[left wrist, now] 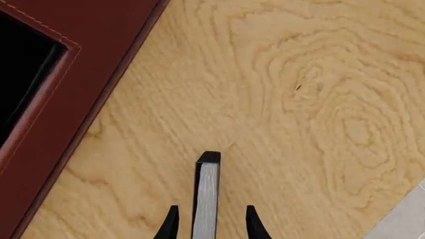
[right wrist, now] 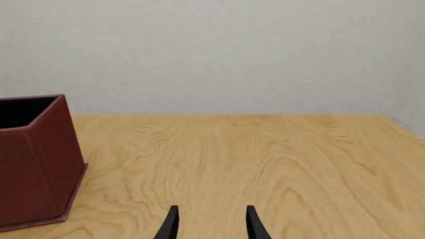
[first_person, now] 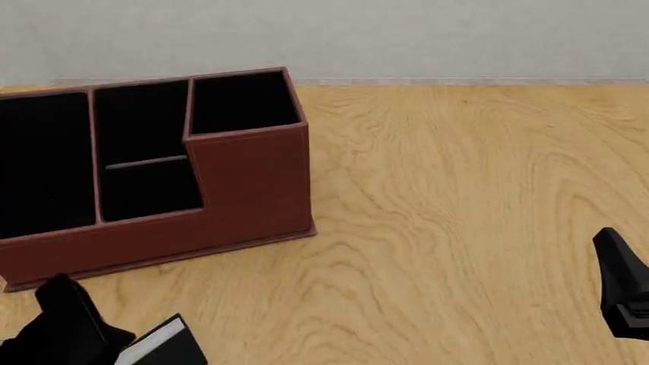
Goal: Pick up the book and place it in the left compartment of the caddy.
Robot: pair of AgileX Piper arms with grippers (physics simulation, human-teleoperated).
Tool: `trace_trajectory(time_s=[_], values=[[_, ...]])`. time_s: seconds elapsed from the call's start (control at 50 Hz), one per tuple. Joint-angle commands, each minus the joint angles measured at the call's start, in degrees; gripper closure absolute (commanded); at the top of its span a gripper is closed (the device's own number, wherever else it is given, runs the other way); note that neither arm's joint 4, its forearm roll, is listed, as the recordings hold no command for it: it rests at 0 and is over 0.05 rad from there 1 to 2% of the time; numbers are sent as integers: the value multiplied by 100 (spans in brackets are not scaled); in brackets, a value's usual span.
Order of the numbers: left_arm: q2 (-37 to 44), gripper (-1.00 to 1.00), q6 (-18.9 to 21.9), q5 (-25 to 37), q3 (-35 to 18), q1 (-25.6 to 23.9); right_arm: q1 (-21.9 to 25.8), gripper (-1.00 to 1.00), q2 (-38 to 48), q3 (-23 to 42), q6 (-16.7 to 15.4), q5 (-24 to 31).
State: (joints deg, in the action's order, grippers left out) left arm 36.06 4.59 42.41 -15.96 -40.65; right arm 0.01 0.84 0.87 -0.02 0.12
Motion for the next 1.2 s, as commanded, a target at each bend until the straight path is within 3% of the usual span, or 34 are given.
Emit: trace_trajectory(time_s=[0.02, 0.24, 0.26, 0.62, 0.9, 1.02, 1.2], values=[[319, -100, -92, -415, 180, -22, 0, -100, -24, -23, 0, -1], [626, -100, -12, -777, 400, 147, 0, -100, -24, -23, 0, -1], [621, 100, -8, -768, 406, 174, 0, -100, -24, -23, 0, -1], [17, 100, 213, 2, 116, 405, 0, -100, -24, -23, 0, -1], [-962, 100, 482, 1418, -717, 736, 0, -100, -24, -23, 0, -1], [-1288, 100, 662, 1797, -1009, 1183, 0, -100, -24, -23, 0, -1], [-1656, 100, 454, 2589, -1515, 1900, 0, -100, -24, -23, 0, -1]])
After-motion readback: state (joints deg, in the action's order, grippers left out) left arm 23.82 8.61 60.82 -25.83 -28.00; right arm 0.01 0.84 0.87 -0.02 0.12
